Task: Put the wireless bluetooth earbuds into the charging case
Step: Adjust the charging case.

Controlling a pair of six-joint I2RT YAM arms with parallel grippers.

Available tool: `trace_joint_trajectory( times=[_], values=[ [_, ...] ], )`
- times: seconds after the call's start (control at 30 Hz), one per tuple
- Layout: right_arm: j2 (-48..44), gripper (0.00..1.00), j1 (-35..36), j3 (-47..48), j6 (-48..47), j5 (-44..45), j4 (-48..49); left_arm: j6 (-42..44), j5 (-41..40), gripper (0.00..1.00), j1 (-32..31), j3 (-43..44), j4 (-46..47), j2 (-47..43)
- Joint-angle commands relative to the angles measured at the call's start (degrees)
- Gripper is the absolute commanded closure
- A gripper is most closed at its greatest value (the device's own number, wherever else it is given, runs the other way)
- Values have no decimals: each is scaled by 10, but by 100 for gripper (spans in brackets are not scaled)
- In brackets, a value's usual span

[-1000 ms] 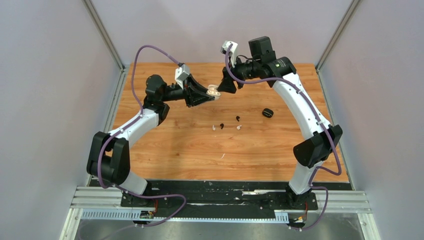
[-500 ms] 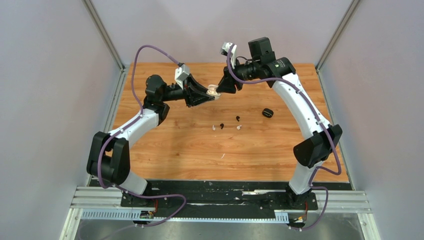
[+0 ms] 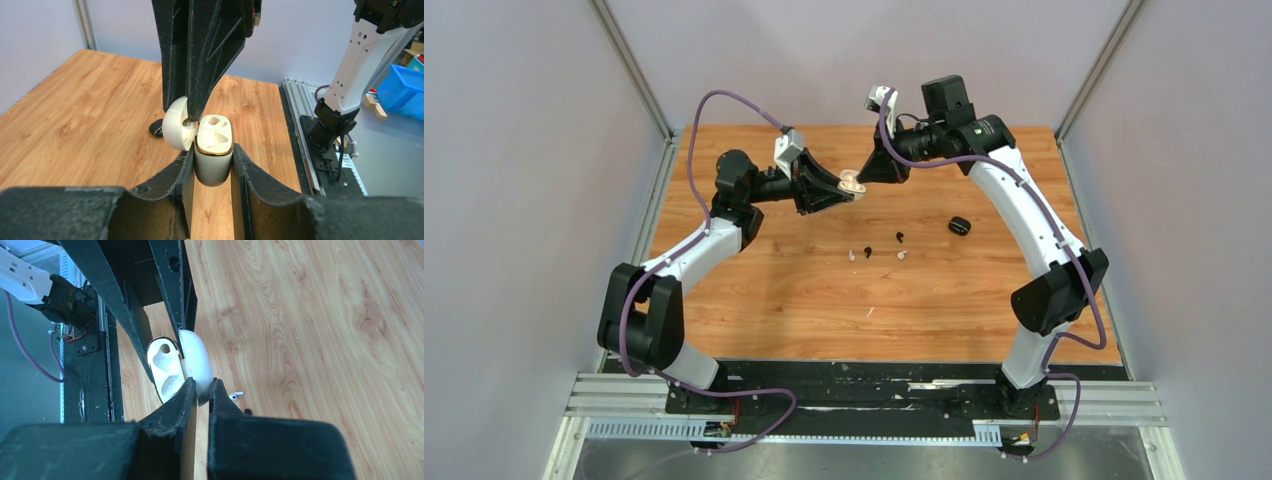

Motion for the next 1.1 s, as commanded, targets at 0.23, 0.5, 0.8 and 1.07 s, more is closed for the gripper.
trace_joint_trajectory(
  times=[0.23,0.5,0.8,1.07],
  values=[
    [-36,100,7,-9,-75,81,13,63,-74,32,-1,46,-182,-6],
    [-111,100,25,-135,-202,133,98,190,-84,22,0,104,-396,-70],
    [-130,100,54,-155,-236,140,114,360,-20,47,0,221,-563,-28],
    [-140,100,71,-155,-243,157,130,435,-36,48,0,294,-671,-2]
  ],
)
